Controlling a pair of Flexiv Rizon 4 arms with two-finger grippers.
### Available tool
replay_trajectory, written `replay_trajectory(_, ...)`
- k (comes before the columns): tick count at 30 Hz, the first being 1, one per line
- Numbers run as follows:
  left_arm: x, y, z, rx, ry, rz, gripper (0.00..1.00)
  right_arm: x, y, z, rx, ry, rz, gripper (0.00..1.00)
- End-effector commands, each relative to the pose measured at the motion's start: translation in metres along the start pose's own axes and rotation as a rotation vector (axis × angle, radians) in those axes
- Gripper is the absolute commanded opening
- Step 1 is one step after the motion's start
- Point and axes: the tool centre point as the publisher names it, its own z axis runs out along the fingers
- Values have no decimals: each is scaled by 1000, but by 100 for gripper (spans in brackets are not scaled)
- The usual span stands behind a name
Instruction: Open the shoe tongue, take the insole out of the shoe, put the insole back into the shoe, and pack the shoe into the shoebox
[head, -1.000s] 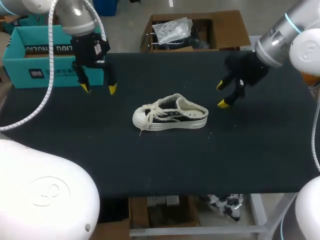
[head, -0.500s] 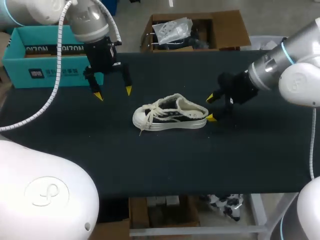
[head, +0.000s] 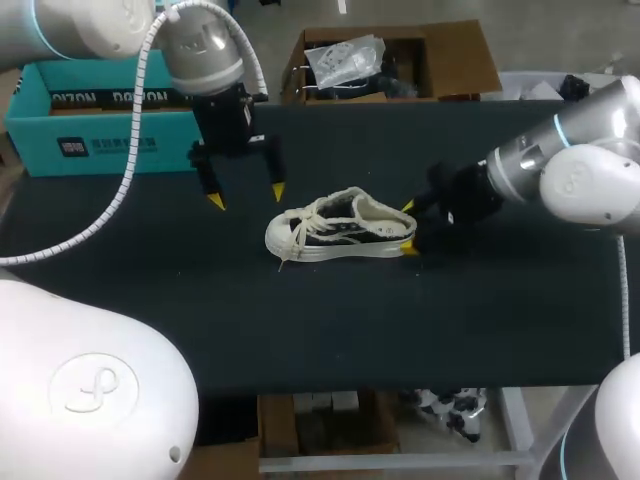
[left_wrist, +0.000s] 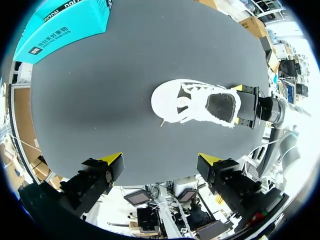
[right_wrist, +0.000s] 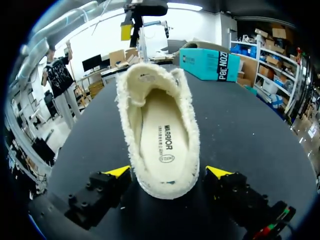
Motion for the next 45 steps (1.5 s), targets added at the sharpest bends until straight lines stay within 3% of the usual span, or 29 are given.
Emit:
replay_trajectory(1,5,-1,4,2,-5,-5,100,0,-2,9,-16,4,3,100)
replay_trajectory(18,15,-5,13,-9,-10,-11,100,1,0,30,-85,8,10,100)
replay_trajectory(20,17,-6,13,-10,-13,-16,100,1,0,31,-87,4,10,0)
replay_trajectory(25,31,-8,15,-1,-47,-10,100,1,1,33,-100,1,4,0)
replay_trajectory(30,61,-9,19,9,-97,58,100,-1,3,35,-114,7,-3,0)
replay_trajectory(42,114,-36,37,18,-218,91,100,-1,3,35,-114,7,-3,0)
replay_trajectory(43,118,-39,38,18,-231,85,97,-1,3,35,-114,7,-3,0)
replay_trajectory(44,121,-41,41,11,-238,84,83,-1,3,35,-114,7,-3,0)
replay_trajectory(45,125,-43,43,9,-255,84,78,-1,3,35,-114,7,-3,0)
